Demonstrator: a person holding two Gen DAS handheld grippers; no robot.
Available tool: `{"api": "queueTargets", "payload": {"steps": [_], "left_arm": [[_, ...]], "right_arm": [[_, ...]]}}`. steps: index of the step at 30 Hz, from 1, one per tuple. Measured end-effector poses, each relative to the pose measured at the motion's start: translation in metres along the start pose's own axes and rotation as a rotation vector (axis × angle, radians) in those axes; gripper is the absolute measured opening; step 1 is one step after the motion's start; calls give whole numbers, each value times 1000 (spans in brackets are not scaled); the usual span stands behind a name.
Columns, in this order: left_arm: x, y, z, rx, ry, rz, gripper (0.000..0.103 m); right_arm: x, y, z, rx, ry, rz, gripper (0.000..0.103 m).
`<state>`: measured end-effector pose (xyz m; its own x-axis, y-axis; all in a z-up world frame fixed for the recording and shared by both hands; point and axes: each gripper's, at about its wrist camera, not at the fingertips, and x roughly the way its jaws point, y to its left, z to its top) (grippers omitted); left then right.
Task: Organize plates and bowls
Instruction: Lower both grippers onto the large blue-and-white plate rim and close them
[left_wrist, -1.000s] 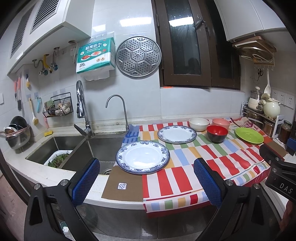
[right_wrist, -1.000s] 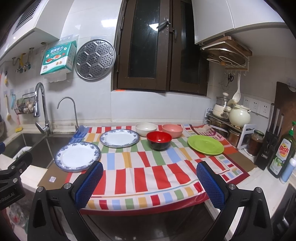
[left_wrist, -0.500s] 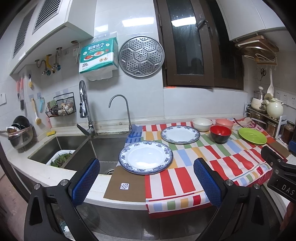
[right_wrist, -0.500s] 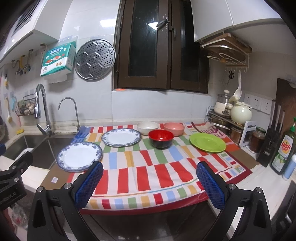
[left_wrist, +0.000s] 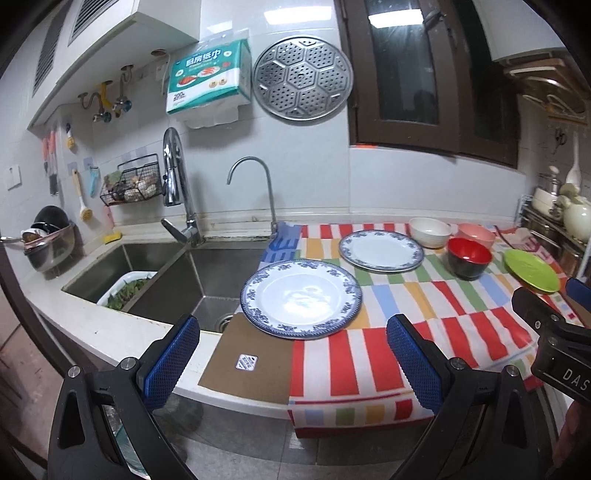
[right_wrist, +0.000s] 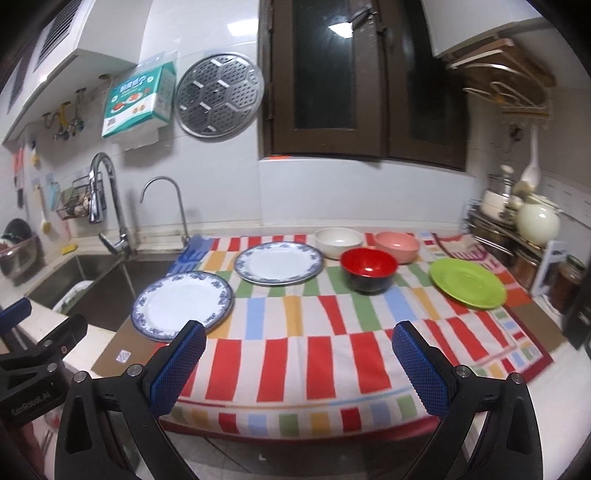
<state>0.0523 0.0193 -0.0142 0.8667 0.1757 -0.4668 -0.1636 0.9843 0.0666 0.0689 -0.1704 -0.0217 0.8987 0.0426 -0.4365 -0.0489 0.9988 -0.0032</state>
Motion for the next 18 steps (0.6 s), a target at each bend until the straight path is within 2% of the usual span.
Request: {"api": "queueTargets", "payload": {"steps": [9, 14, 18], "left_arm": [[35, 9, 8, -9, 36, 108, 102], [63, 24, 18, 4, 58, 122, 102], [100, 42, 31, 25, 100, 103, 100]], "right_arm": [[57, 12, 10, -31, 65, 99, 102], [88, 31, 19, -41, 103, 126, 101], [111, 51, 29, -52, 109, 114, 99]]}}
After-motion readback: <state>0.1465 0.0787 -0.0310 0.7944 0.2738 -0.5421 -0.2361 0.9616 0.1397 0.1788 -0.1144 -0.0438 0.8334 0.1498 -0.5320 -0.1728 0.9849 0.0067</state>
